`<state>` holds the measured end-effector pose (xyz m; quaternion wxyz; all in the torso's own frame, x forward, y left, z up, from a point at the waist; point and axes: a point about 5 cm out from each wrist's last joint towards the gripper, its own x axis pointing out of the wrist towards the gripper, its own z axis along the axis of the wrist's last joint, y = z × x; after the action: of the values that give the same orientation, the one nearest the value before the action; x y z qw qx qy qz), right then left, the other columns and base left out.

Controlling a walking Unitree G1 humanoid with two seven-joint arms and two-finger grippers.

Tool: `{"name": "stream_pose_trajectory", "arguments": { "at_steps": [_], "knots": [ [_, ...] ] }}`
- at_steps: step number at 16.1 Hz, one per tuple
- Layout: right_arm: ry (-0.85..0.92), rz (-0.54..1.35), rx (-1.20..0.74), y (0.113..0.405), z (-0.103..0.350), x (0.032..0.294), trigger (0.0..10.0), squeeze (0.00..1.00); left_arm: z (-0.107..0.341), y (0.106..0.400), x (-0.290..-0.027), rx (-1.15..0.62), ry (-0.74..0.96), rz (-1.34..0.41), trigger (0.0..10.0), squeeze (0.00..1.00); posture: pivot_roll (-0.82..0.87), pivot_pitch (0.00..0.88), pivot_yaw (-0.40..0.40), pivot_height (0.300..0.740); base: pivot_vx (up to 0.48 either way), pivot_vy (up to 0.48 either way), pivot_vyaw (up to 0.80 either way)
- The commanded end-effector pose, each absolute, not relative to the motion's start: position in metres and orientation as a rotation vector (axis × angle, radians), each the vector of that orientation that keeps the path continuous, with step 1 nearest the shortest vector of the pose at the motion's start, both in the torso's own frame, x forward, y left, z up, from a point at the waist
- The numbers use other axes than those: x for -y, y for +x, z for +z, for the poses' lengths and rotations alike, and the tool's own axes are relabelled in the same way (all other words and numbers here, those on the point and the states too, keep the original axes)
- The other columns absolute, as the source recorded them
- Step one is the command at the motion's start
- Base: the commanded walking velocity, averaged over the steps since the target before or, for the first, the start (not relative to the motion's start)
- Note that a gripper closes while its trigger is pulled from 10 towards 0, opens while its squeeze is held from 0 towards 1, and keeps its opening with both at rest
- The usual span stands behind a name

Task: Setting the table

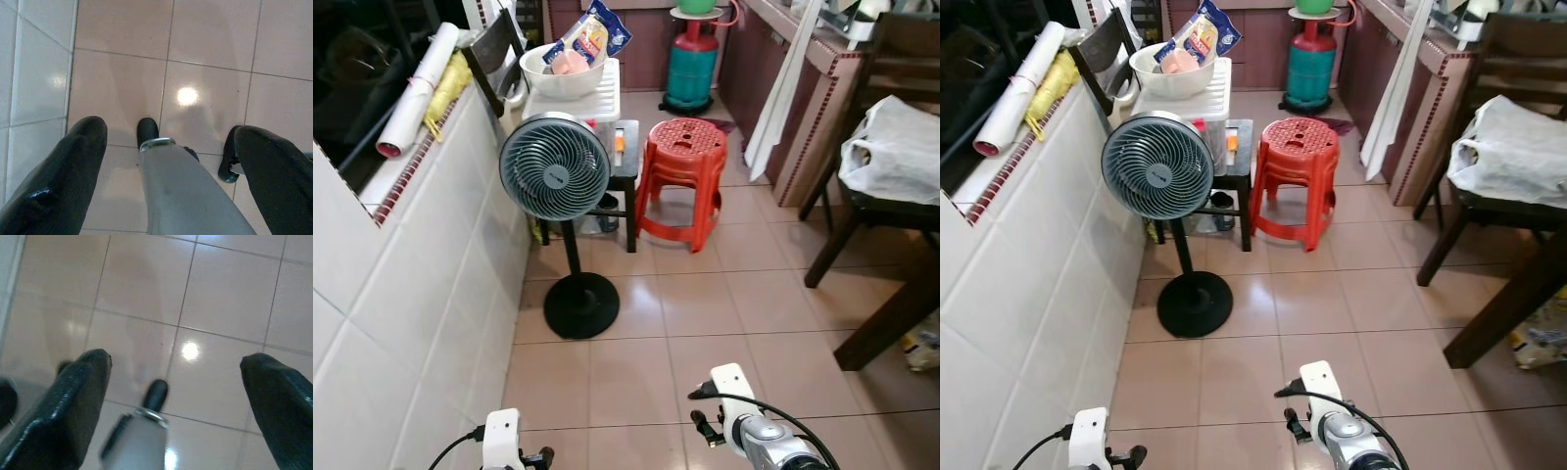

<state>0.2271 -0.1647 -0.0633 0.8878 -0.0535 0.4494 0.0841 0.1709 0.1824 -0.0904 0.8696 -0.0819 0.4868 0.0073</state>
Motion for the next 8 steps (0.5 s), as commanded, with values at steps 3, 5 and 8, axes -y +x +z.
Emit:
{"name": "stream_pose_trajectory", "arguments": {
  "at_steps": [3,5,8],
  "knots": [
    [0.001,0.133,-0.832,0.245,-0.05,0.168,10.0,0.0,-0.069,0.205,-0.189,-0.837,-0.084,-0.079,10.0,0.0,-0.02,0.0,0.035,0.74,0.0,0.0,0.0],
    [0.048,0.278,-0.741,0.261,-0.036,0.163,10.0,0.0,-0.049,0.223,-0.205,-0.656,-0.1,-0.075,10.0,0.0,-0.01,0.0,0.02,0.74,0.0,0.0,0.0],
    [0.064,0.341,-0.603,0.283,-0.012,0.162,10.0,0.0,-0.032,0.22,-0.205,-0.483,-0.057,-0.095,10.0,0.0,0.01,0.0,0.017,0.74,0.0,0.0,0.0]
  ]
}}
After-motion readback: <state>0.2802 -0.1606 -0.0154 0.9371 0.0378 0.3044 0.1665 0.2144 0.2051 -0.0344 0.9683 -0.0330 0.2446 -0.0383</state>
